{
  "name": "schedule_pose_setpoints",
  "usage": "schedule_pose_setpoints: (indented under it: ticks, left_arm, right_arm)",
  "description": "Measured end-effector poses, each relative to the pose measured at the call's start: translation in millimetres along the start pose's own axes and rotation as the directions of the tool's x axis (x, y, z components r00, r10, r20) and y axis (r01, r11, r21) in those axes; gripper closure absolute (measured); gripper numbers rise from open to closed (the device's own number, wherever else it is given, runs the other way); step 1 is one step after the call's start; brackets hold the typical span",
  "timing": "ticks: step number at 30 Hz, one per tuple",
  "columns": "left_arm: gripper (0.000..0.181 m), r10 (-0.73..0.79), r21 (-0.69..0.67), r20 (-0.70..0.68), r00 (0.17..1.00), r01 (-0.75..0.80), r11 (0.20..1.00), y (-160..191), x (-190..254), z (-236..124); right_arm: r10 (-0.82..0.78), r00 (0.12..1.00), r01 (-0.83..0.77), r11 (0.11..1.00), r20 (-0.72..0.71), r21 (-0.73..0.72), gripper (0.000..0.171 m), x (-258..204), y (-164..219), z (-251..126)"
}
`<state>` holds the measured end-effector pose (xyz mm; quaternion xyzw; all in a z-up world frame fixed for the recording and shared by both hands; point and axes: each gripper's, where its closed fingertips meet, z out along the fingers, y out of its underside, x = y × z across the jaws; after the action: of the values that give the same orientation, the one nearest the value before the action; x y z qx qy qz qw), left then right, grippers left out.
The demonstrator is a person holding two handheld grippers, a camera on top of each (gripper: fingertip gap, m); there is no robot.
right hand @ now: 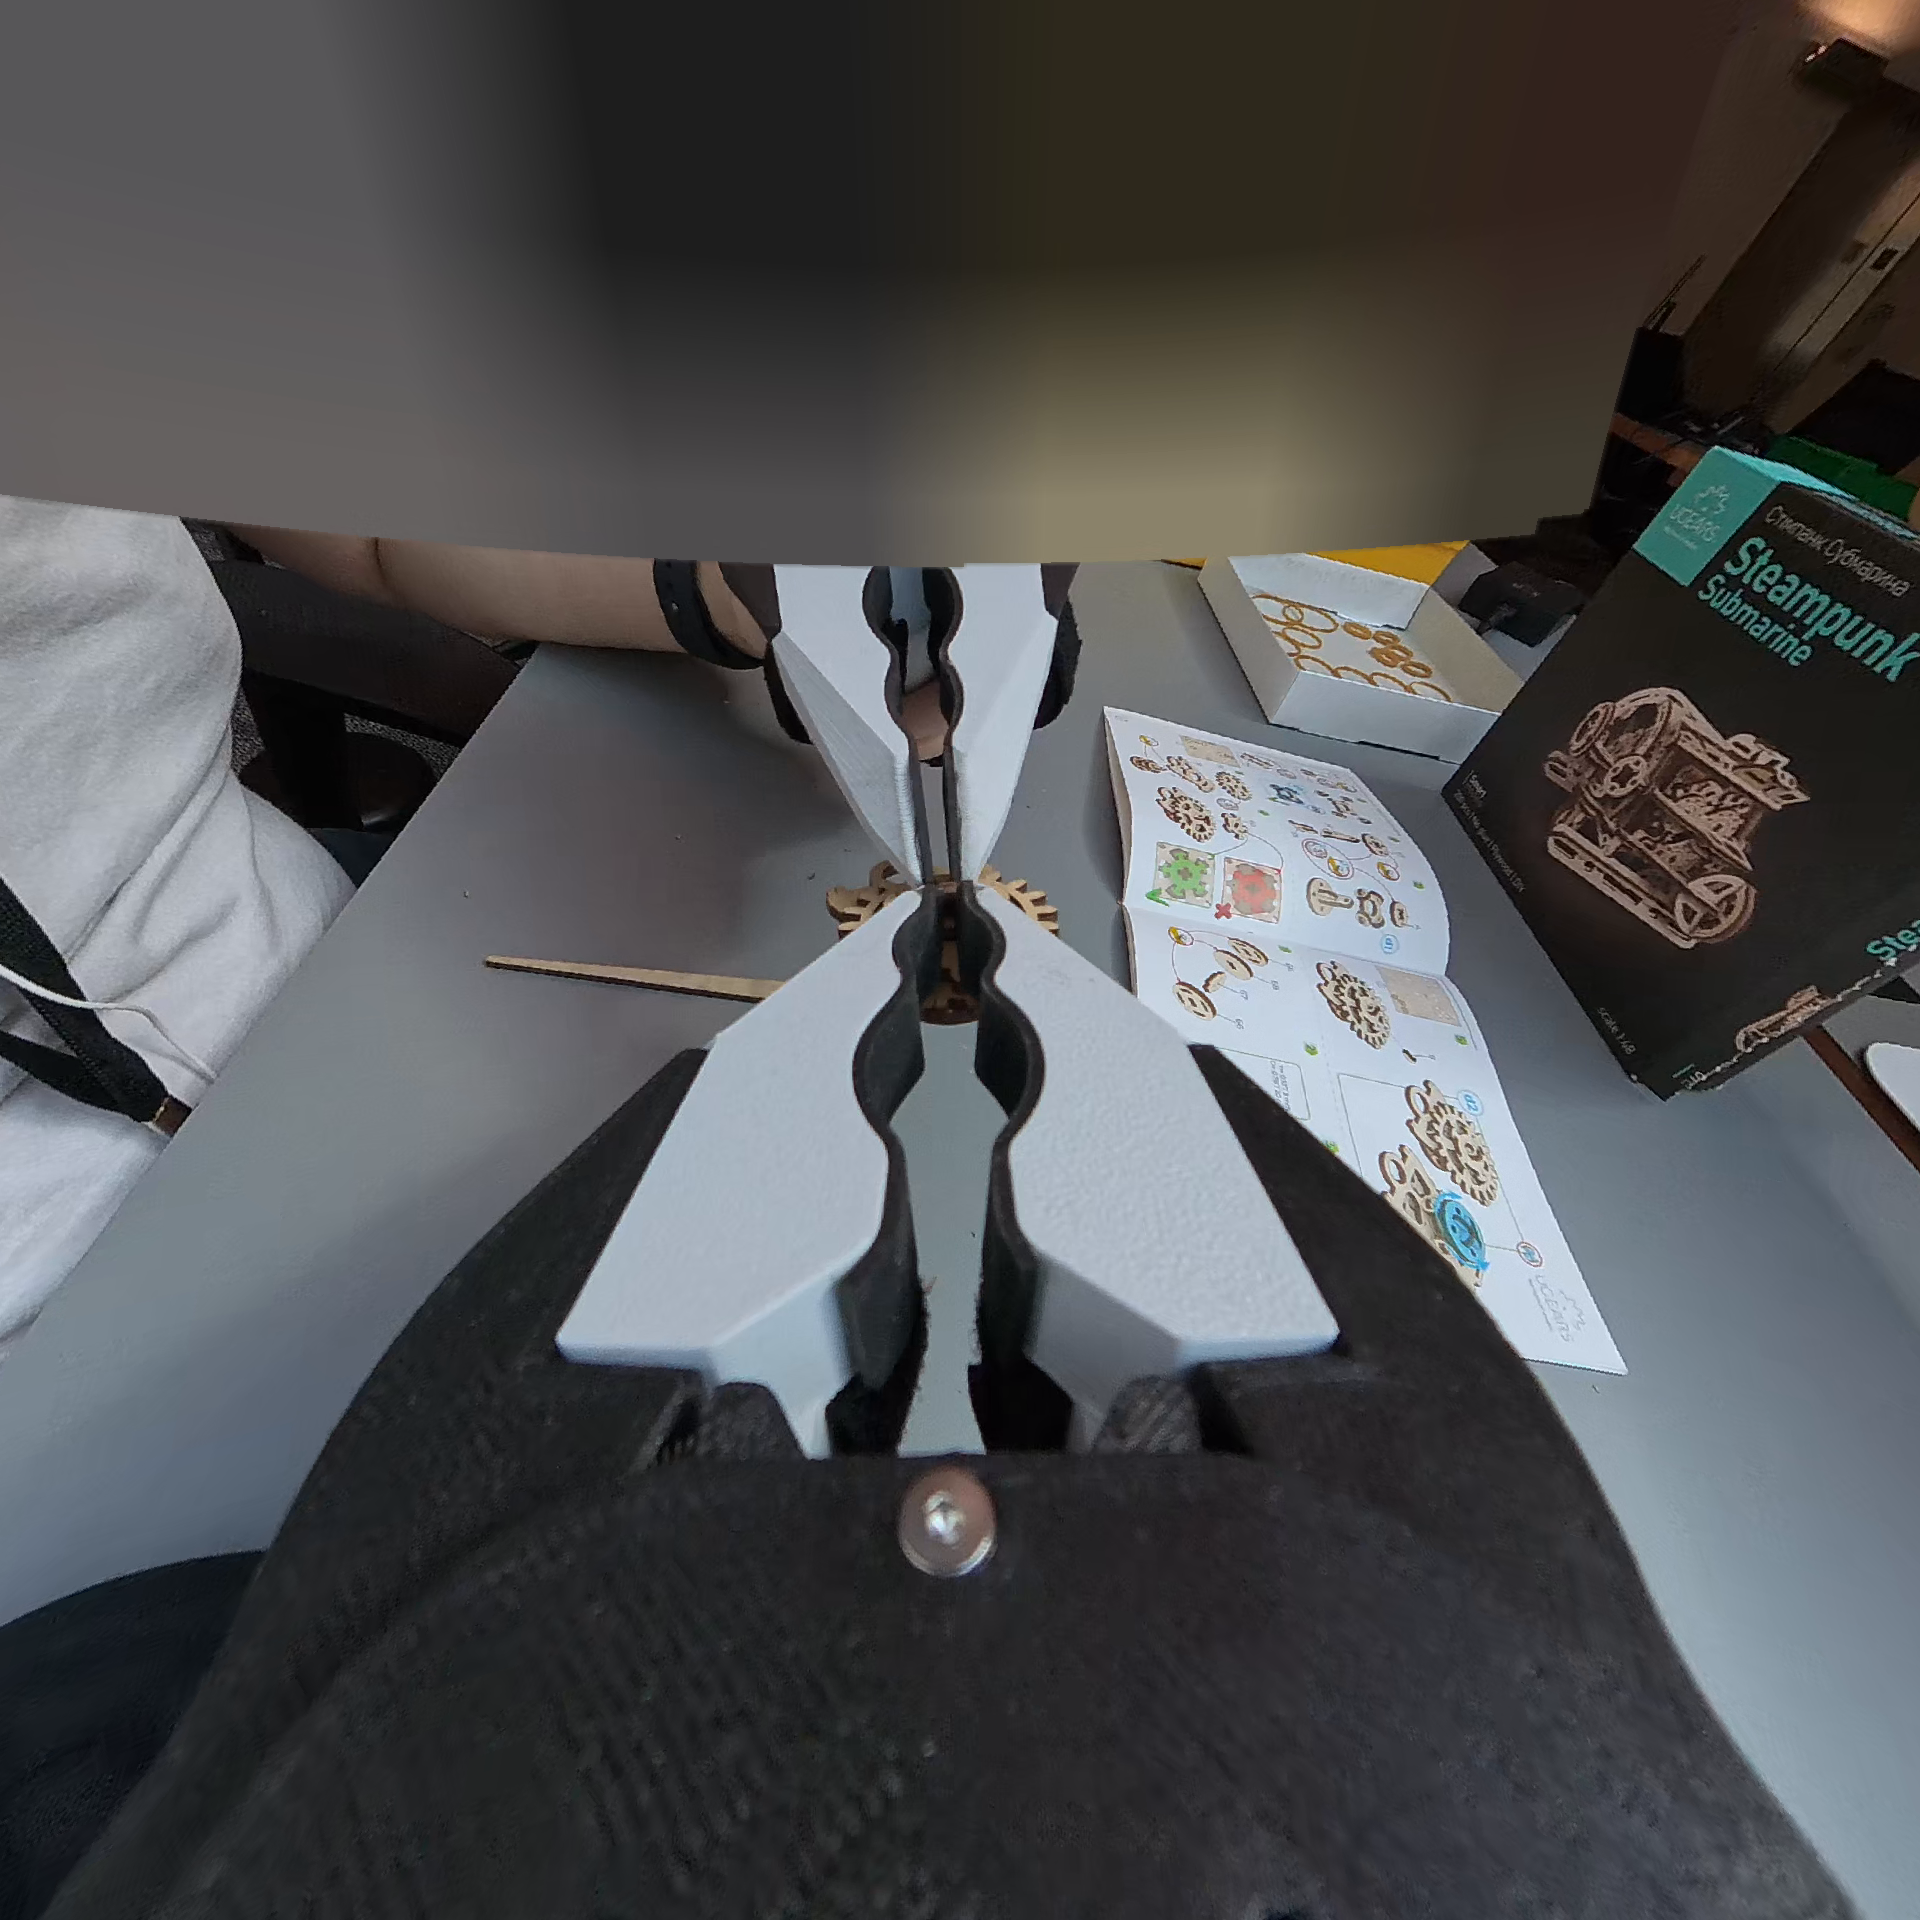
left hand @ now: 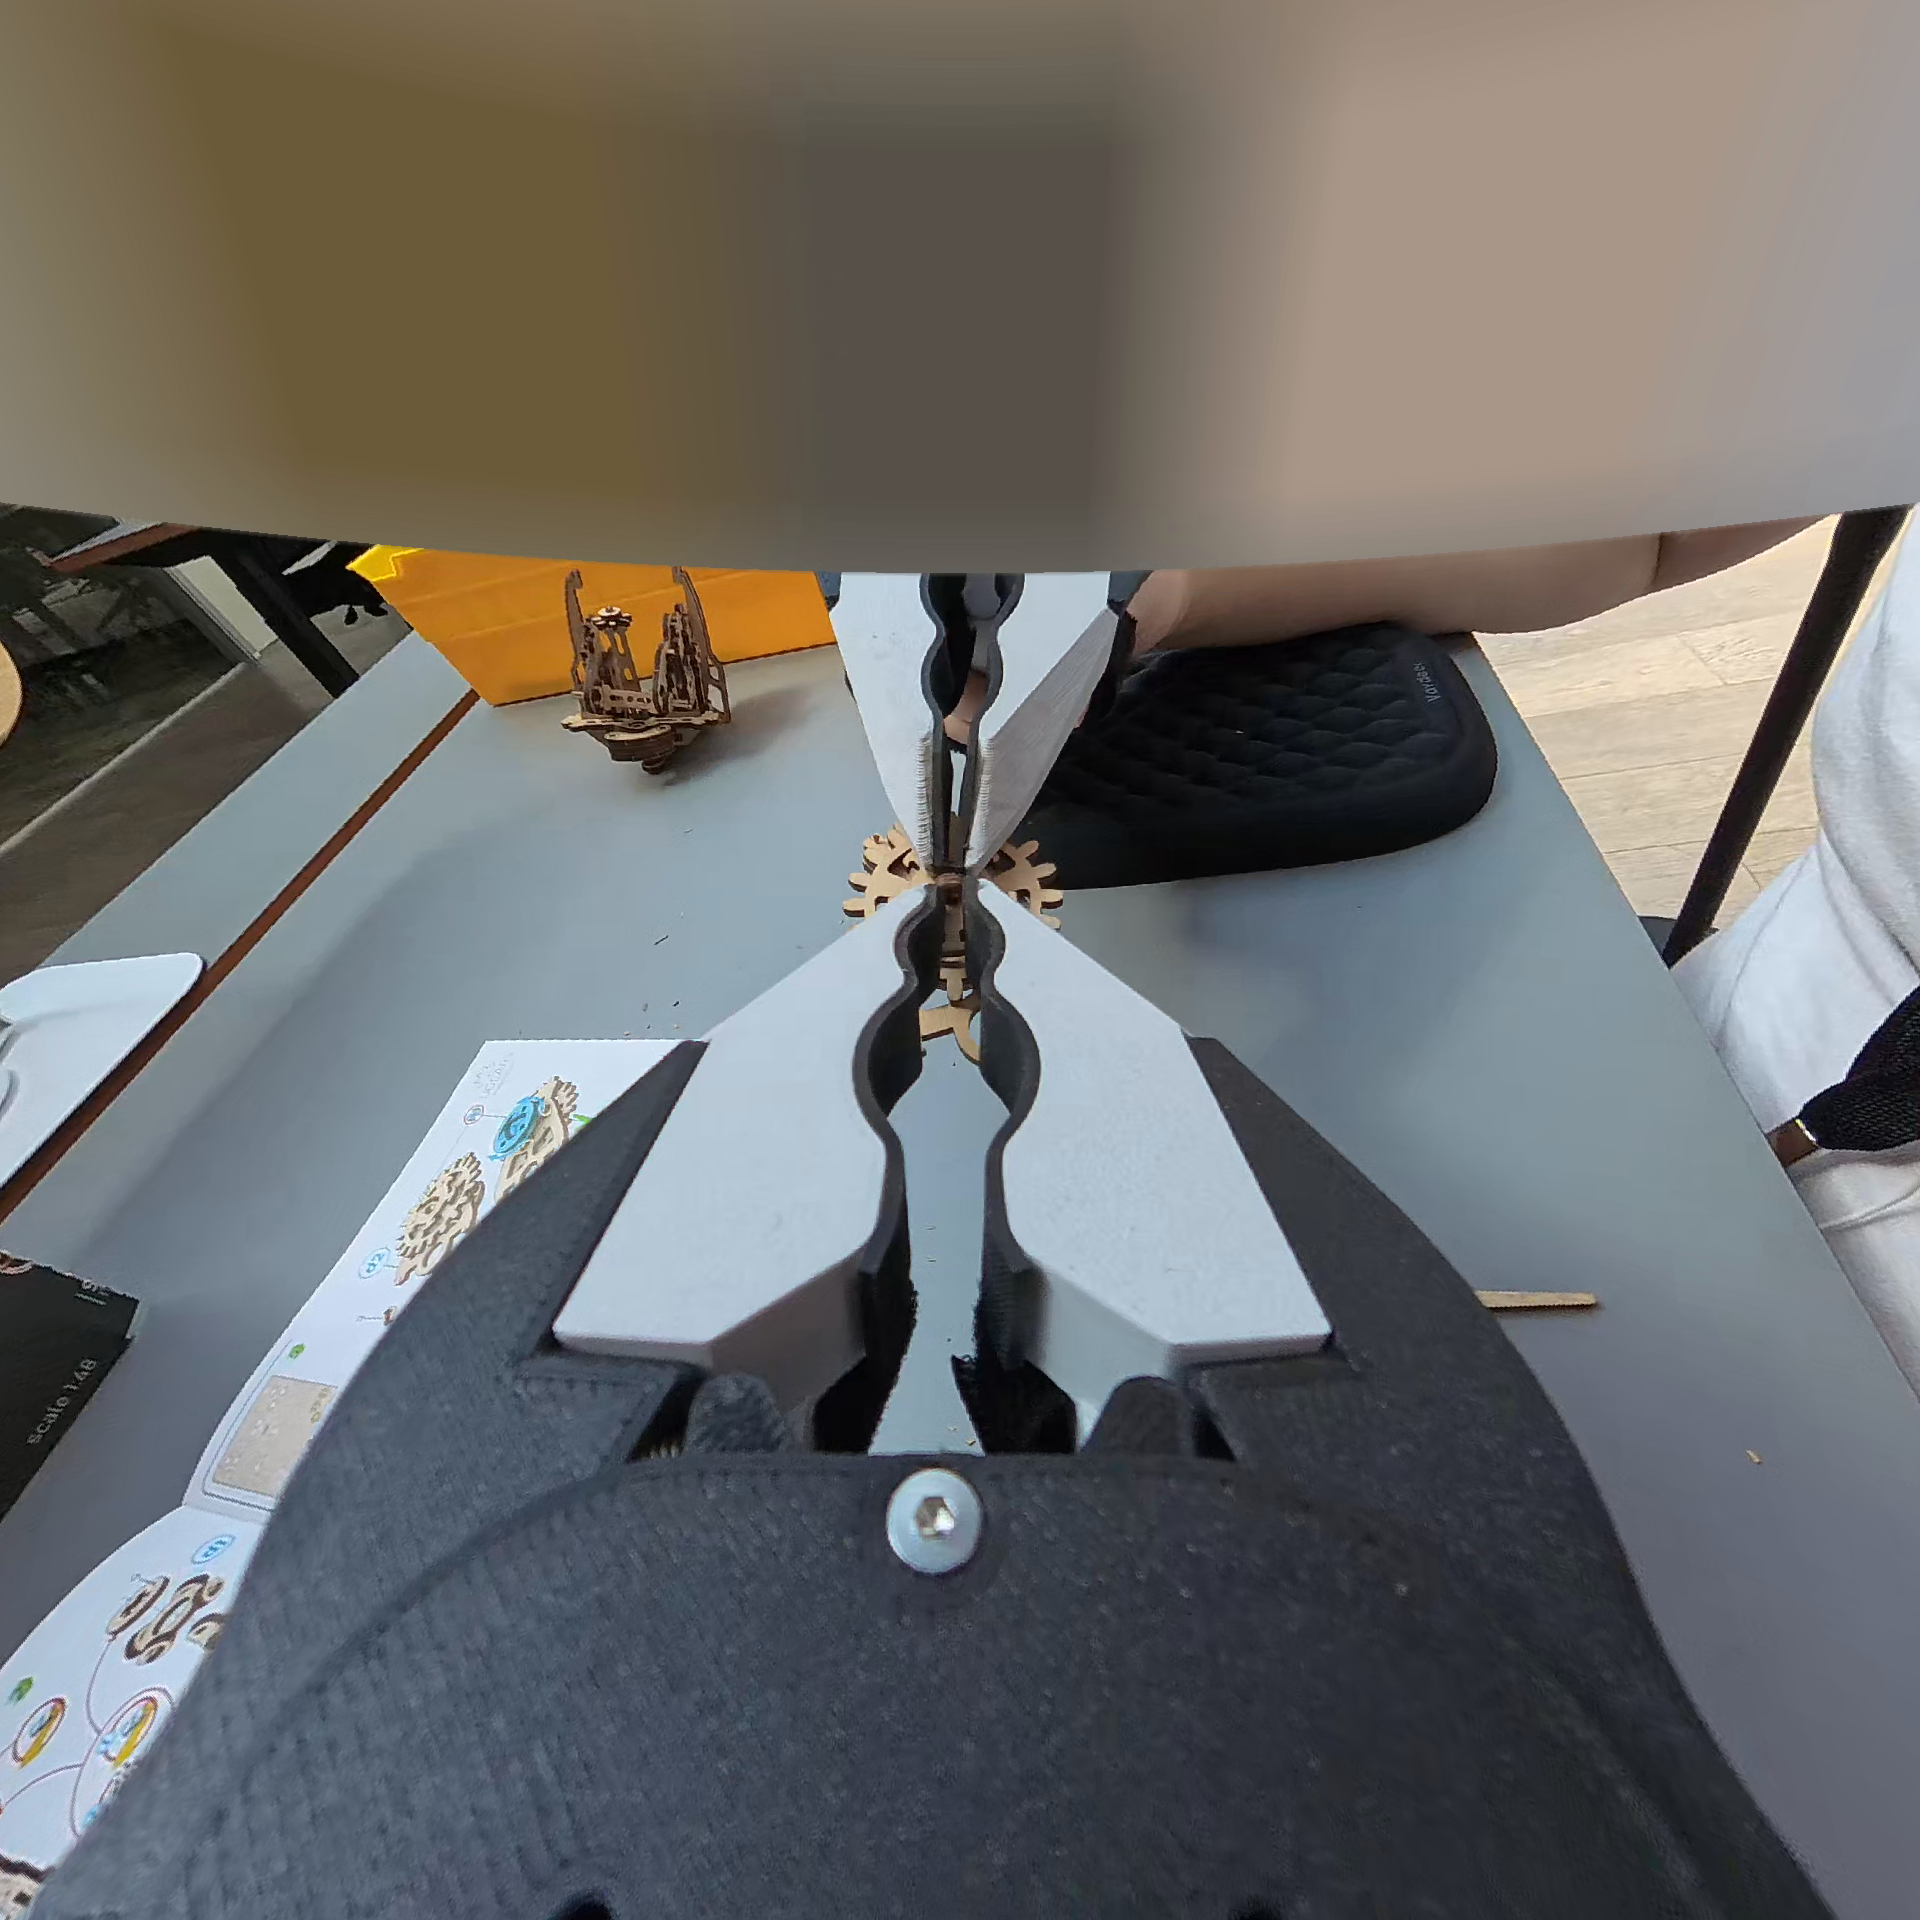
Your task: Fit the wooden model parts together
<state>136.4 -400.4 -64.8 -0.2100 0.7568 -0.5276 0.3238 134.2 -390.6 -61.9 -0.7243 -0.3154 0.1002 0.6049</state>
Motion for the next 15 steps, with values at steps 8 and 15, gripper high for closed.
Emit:
schedule_pose_setpoints:
  ticks: [8, 15]
  left_arm:
    - [0.181, 0.038, 0.006, 0.001, 0.999, -0.038, 0.999, -0.3, 1.9, -0.7]
    - [0.181, 0.017, 0.011, -0.026, 1.0, -0.017, 1.0, -0.3, 5.2, -0.3]
  right_arm:
    - [0.023, 1.0, -0.023, 1.0, 0.021, 0.015, 0.17, -1.8, -1.1, 0.1]
    - [0.04, 0.997, -0.042, 0.999, 0.062, 0.032, 0.17, -5.2, -0.8, -0.4]
